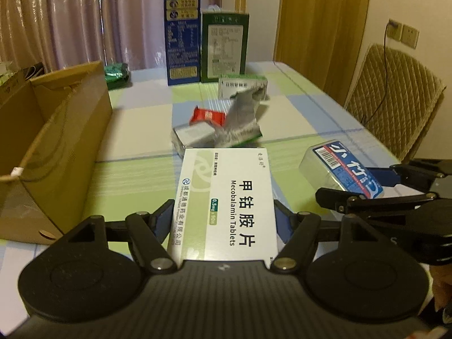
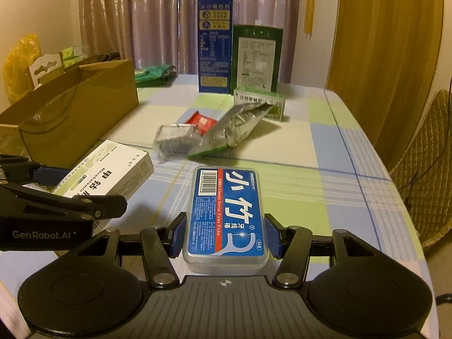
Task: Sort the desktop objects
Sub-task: 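Carry both boxes over the cardboard box with both grippers, then open the left gripper, then the right, dropping both boxes into the cardboard box, then move the left gripper to the clear plastic box while the right reaches the silver foil bag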
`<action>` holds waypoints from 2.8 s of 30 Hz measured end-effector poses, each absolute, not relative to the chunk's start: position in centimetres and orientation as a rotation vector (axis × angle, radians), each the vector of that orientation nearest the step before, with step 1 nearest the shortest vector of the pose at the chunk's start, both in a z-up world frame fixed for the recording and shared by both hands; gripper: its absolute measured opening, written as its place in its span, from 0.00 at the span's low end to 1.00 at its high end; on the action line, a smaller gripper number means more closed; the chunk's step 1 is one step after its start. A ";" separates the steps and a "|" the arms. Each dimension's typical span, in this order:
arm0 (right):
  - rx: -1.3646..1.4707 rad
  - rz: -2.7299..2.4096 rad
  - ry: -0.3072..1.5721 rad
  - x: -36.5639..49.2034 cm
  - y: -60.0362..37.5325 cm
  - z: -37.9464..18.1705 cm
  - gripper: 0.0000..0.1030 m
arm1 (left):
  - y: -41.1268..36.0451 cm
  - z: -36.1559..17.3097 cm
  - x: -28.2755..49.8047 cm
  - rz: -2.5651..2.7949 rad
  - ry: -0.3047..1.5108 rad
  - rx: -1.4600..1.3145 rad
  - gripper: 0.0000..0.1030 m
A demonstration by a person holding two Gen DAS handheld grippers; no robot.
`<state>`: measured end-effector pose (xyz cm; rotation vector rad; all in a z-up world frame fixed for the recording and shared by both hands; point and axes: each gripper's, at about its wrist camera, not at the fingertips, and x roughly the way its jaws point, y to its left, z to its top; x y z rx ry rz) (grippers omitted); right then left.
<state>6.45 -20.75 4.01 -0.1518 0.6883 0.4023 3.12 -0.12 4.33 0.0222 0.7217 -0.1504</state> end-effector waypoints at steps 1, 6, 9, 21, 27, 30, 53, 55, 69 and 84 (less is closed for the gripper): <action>-0.147 0.404 0.685 6.4 -20.6 4.4 0.52 | 0.2 5.0 3.0 -0.147 0.713 0.017 0.65; -0.135 0.435 0.647 6.5 -18.7 7.5 0.52 | 3.6 9.6 2.8 -0.092 0.647 0.024 0.65; -0.131 0.475 0.615 6.7 -16.4 9.6 0.52 | 6.6 12.3 2.7 -0.039 0.608 0.054 0.65; -0.134 0.695 0.557 7.4 -2.5 15.6 0.52 | 20.9 15.5 3.5 0.169 0.637 0.076 0.65; -0.163 0.739 0.589 7.9 3.5 14.9 0.52 | 25.1 14.3 4.9 0.188 0.665 0.061 0.65; -0.174 0.746 0.607 8.5 5.4 14.1 0.52 | 26.4 13.8 5.5 0.187 0.666 0.047 0.65; -0.189 0.720 0.685 12.8 9.3 10.5 0.52 | 29.3 10.7 10.0 0.152 0.670 -0.027 0.74; -0.185 0.724 0.688 12.8 9.4 10.4 0.52 | 29.6 10.8 9.6 0.164 0.662 -0.025 0.74; -0.141 0.779 0.687 12.9 11.0 10.5 0.54 | 32.1 12.4 6.1 0.235 0.616 -0.056 0.77; -0.054 0.644 0.628 11.2 -1.4 10.9 0.91 | 22.7 14.9 3.8 0.063 0.570 -0.005 0.91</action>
